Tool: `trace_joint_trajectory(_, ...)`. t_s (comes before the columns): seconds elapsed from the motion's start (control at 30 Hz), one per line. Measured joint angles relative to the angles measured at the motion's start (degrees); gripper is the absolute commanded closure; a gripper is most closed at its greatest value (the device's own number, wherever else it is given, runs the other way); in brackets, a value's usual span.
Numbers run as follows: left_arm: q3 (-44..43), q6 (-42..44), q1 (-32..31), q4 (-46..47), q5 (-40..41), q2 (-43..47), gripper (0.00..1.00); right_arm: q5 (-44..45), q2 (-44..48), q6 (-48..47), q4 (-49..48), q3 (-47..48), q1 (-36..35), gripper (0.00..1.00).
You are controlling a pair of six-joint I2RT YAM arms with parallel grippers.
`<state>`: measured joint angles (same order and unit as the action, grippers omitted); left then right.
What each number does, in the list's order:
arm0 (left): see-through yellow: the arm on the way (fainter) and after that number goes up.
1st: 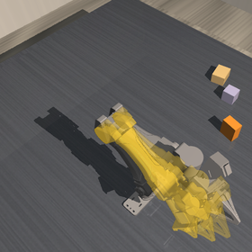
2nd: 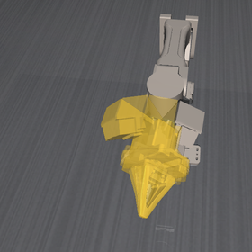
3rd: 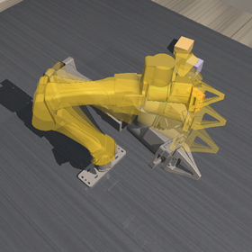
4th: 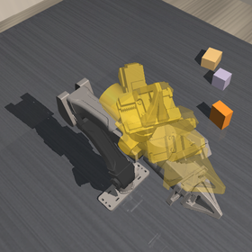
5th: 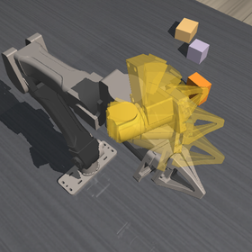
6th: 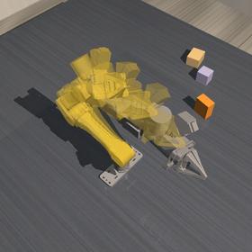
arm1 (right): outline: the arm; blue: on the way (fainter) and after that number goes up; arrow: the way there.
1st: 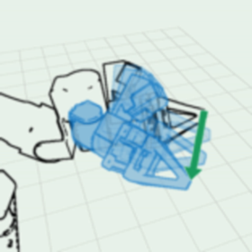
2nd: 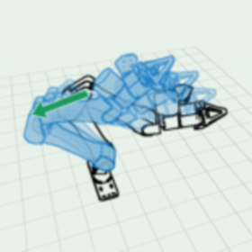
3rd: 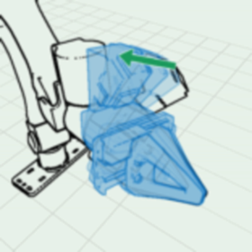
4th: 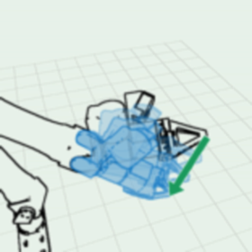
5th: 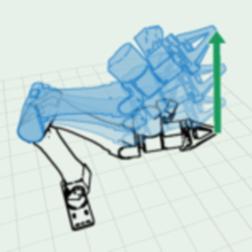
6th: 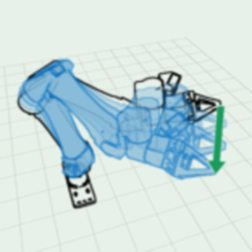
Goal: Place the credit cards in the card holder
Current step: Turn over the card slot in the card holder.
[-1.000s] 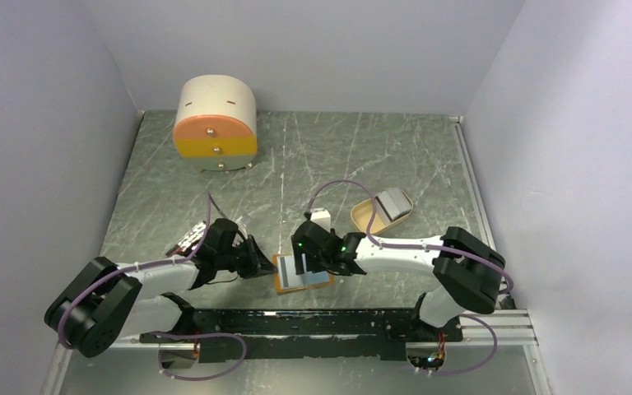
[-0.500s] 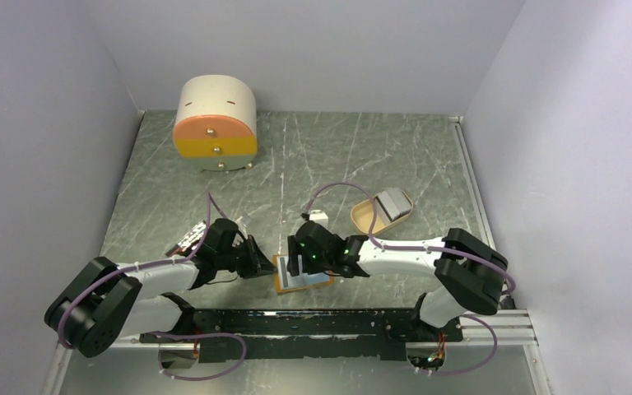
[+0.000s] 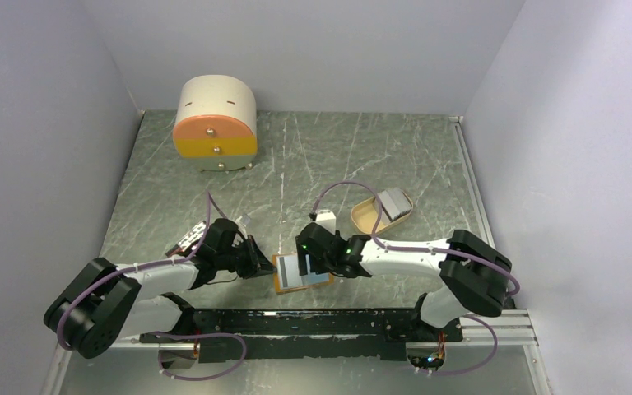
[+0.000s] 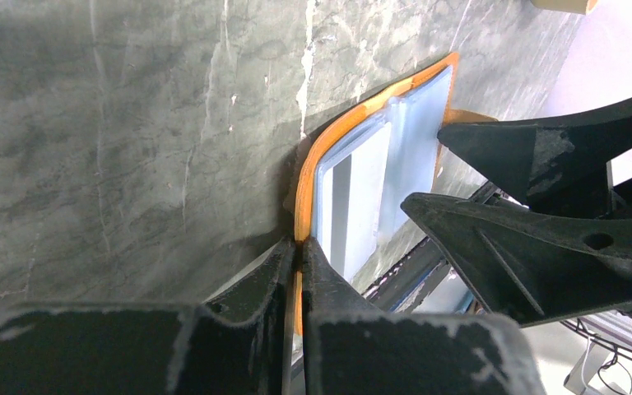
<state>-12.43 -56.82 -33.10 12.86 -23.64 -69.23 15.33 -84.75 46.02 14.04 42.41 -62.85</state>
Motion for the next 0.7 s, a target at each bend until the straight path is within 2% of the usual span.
trace_joint_trajectory(0.33,0.0,0.0,0.0,0.0,0.0,0.0,0.91,-1.0,-0.6,-0.1,-2.5,-0.4,0.0,0.28)
trace_joint_trajectory(0.7,0.0,0.0,0.0,0.0,0.0,0.0,0.91,-2.0,0.3,-0.2,-2.8,-0.5,0.0,0.4)
